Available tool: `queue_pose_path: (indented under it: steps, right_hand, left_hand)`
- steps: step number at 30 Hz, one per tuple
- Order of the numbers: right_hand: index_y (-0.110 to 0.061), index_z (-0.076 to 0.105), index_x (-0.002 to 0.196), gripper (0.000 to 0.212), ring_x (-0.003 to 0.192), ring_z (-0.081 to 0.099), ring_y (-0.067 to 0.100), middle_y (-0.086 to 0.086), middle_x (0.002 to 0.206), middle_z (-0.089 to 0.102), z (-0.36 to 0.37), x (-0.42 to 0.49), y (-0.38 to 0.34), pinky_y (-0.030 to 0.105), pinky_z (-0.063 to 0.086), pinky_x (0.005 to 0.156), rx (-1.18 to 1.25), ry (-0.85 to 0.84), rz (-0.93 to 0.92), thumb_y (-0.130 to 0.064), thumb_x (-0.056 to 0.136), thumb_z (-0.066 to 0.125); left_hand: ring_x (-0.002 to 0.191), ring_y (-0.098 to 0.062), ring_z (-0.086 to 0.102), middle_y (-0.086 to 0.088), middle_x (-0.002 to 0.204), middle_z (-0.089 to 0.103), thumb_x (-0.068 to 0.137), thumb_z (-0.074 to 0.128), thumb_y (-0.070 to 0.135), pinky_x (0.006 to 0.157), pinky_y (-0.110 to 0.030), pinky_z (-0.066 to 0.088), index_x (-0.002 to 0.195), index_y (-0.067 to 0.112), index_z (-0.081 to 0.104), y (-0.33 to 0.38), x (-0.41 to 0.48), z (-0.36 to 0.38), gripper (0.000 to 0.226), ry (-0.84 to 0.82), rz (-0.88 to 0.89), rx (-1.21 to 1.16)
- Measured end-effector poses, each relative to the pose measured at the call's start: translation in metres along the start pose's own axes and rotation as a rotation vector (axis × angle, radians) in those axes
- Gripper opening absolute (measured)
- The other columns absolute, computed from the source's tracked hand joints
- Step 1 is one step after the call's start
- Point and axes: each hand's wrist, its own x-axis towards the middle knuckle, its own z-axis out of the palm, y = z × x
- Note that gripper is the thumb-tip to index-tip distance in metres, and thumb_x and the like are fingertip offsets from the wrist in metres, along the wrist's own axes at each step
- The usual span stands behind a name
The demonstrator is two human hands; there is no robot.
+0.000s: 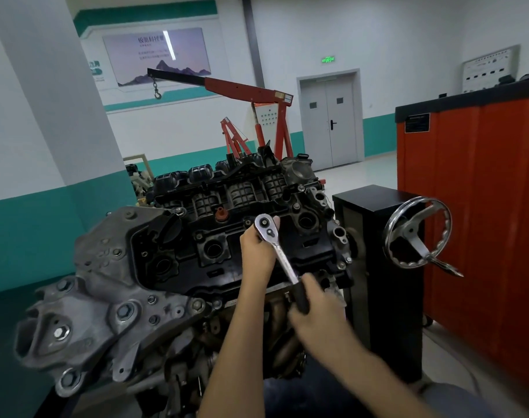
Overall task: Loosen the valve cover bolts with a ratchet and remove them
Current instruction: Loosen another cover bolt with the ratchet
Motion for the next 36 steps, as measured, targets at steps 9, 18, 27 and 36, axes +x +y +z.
queue_pose_path:
  steps: [9,18,27,36]
  right_hand:
    - [-0.021,0.052,0.100,0.026,0.062,0.054,0.028,0.014,0.074,0.056,-0.038,0.016,0.007,0.021,0.040,0.052,-0.083,-0.166,-0.081,-0.003,0.082,0.057]
    - [-0.023,0.050,0.100,0.020,0.064,0.056,0.025,-0.002,0.071,0.050,-0.083,0.055,0.014,0.031,0.044,0.059,-0.507,-0.066,-0.228,-0.016,0.085,0.062]
    - [-0.022,0.047,0.087,0.023,0.049,0.050,0.003,0.000,0.065,0.047,0.038,-0.009,-0.015,0.015,0.041,0.046,0.294,0.035,0.043,-0.002,0.083,0.056]
    - [-0.020,0.054,0.099,0.021,0.055,0.053,0.012,-0.007,0.067,0.049,-0.113,0.066,0.009,0.026,0.042,0.055,-0.516,-0.191,-0.261,-0.008,0.085,0.062]
  left_hand:
    - [0.052,0.000,0.037,0.016,0.049,0.041,0.095,0.062,0.015,0.057,-0.015,0.035,0.050,0.029,0.044,0.002,0.005,-0.010,0.051,-0.126,0.054,0.091]
    - [0.064,-0.007,0.045,0.008,0.063,0.053,0.096,0.057,0.014,0.060,-0.020,0.035,0.064,0.025,0.058,-0.002,0.002,-0.009,0.034,-0.079,0.045,0.074]
    - [0.044,0.001,0.029,0.016,0.046,0.030,0.094,0.064,0.014,0.046,-0.010,0.028,0.056,0.022,0.034,0.001,0.001,0.003,0.049,0.019,-0.007,-0.035]
    - [0.058,-0.001,0.042,0.011,0.059,0.052,0.096,0.053,0.011,0.056,-0.016,0.033,0.068,0.018,0.062,0.000,0.002,-0.006,0.030,-0.101,0.094,0.123]
